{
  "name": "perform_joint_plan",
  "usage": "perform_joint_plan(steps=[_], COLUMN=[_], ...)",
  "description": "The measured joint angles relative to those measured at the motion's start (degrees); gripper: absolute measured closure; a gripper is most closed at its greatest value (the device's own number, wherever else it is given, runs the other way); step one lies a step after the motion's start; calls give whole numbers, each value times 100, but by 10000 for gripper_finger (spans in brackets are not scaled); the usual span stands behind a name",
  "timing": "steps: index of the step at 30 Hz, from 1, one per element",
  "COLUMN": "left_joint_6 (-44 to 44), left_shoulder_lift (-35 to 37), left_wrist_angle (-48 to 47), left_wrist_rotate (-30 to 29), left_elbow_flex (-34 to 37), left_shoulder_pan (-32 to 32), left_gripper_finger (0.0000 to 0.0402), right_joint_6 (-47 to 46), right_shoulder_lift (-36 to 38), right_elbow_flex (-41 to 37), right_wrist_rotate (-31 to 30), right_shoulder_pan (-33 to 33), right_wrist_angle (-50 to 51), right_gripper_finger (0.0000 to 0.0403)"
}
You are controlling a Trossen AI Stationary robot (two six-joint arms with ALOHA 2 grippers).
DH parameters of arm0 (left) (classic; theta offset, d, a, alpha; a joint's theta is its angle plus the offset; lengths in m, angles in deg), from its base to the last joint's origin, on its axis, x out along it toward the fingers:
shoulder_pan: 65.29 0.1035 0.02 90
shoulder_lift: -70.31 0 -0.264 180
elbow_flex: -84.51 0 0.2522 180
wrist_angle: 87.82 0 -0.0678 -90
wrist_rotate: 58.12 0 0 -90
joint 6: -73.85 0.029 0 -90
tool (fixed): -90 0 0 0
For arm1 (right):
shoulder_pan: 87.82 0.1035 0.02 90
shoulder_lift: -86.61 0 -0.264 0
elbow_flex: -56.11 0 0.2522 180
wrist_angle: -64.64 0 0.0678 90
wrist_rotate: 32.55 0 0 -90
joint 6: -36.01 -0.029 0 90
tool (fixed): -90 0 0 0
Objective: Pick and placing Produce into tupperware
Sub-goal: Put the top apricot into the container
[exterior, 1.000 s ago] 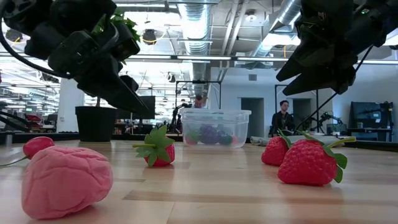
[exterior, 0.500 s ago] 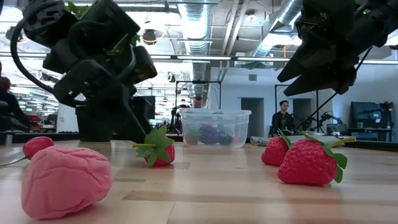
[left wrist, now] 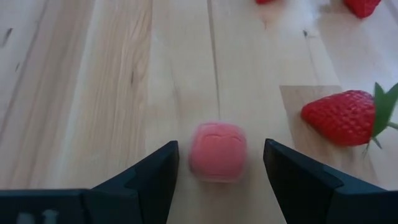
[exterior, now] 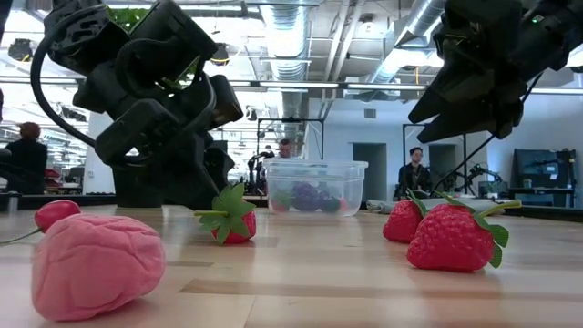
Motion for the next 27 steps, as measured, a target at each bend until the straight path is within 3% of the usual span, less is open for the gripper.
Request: perform_joint_plan(steps=[9, 20, 27], left_joint_6=[-82, -190, -262], left_shoulder_lift=[2, 4, 7], left_wrist_angle=[-55, -73, -55], left_wrist_rotate=[-194, -250, -248], left_elbow_flex=[0, 0, 4], left_shoulder_pan=[0, 2, 2], left_gripper_finger=[178, 270, 294], right_joint_6=[0, -2, -4], right_shoulder_lift=[0, 0, 0], right_elbow_flex=[0, 0, 0], right_wrist_rotate=[-21, -36, -36], right_shoulder_pan=[-7, -7, -7], right_wrist_angle=[5, -6, -6], right_gripper_finger=[182, 182, 182])
